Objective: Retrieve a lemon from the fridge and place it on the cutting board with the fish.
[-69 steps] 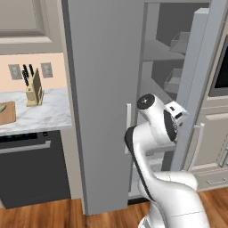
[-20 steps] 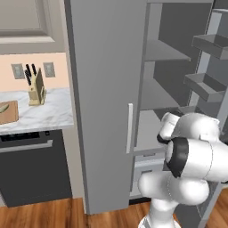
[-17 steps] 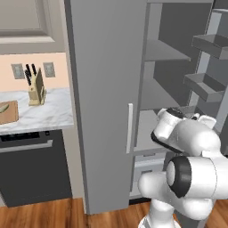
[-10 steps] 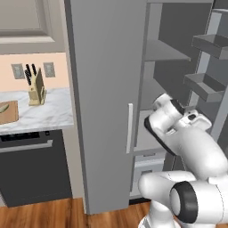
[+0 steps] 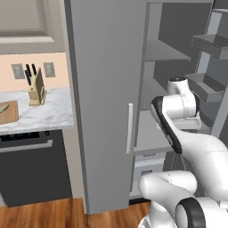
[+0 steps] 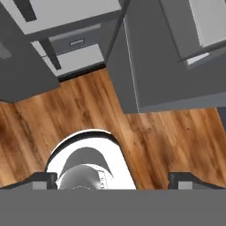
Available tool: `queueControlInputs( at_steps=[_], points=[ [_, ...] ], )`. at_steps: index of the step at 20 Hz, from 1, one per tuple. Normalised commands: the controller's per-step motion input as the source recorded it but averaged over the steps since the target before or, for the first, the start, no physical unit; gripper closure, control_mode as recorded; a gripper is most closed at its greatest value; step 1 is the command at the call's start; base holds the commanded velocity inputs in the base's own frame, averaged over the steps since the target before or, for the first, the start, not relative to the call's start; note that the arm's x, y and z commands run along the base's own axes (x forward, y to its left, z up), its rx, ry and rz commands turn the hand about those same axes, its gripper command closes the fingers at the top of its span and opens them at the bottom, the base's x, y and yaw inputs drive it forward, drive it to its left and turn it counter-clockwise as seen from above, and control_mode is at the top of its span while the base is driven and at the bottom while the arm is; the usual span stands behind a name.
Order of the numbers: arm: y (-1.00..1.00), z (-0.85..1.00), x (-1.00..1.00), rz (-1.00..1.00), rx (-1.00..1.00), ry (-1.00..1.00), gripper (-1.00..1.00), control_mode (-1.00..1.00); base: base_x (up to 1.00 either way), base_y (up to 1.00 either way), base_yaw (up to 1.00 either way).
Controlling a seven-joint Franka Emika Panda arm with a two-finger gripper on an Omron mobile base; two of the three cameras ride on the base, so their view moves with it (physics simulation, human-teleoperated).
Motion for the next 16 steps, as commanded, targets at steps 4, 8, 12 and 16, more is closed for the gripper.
queueControlInputs(
  at_steps=[4, 8, 12, 16],
  points=[
    [0.1, -0.06, 0.29, 0.41, 0.01, -0.5, -1.0, -1.0, 0.0, 0.0, 0.0],
    [0.45, 0.0, 0.42, 0.29, -0.05, -0.22, -1.0, -1.0, 0.0, 0.0, 0.0],
    [0.62, -0.01, 0.72, 0.09, 0.0, -0.19, -1.0, -1.0, 0.0, 0.0, 0.0],
    [0.58, -0.13, 0.92, -0.01, 0.02, -0.2, -1.0, -1.0, 0.0, 0.0, 0.0]
  ],
)
